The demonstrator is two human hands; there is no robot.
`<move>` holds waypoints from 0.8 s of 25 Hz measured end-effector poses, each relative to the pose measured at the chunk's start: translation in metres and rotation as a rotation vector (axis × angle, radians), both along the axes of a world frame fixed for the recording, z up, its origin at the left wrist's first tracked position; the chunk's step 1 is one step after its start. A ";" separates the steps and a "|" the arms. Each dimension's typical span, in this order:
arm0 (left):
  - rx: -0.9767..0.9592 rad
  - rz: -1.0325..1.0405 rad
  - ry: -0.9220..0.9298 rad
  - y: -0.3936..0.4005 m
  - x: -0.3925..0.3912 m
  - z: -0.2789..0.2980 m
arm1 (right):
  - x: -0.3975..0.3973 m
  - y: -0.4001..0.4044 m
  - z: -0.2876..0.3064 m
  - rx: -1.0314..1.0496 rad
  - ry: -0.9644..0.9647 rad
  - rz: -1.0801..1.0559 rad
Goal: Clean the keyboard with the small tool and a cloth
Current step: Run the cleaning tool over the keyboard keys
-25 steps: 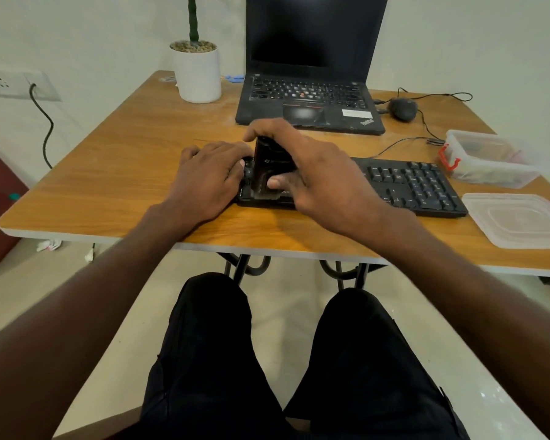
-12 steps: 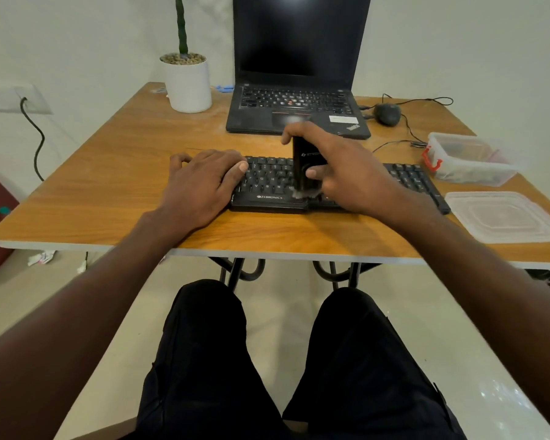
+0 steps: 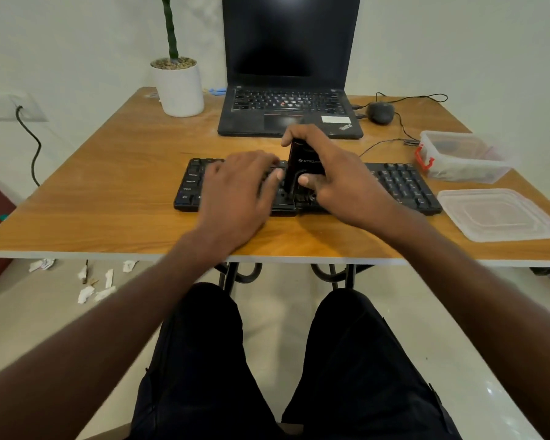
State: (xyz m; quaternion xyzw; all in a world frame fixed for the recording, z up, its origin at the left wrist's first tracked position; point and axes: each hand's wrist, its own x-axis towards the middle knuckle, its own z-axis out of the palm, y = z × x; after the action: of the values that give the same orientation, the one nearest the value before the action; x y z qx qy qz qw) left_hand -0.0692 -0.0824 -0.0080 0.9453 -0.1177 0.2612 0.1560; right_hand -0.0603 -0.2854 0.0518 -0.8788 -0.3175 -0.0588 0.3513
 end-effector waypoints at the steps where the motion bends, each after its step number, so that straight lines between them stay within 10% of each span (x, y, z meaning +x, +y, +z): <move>1: 0.057 -0.031 0.013 -0.008 -0.002 -0.004 | 0.000 -0.007 0.002 -0.026 0.018 0.003; 6: 0.125 -0.005 -0.038 0.001 0.000 -0.011 | 0.010 -0.054 0.022 -0.378 0.028 -0.187; 11: 0.126 -0.016 0.012 -0.002 0.000 -0.011 | 0.007 -0.050 0.015 -0.204 0.072 -0.071; 15: 0.151 -0.019 0.035 -0.003 0.001 -0.010 | 0.013 -0.061 0.018 -0.457 -0.135 -0.447; 20: 0.159 -0.019 0.017 -0.002 0.001 -0.011 | 0.001 -0.042 0.007 -0.264 -0.050 -0.108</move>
State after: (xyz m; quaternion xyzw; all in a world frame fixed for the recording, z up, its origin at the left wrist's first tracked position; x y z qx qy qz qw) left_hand -0.0683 -0.0849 -0.0186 0.9557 -0.1456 0.2416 0.0838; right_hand -0.0588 -0.3269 0.0588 -0.9315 -0.2832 -0.0572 0.2208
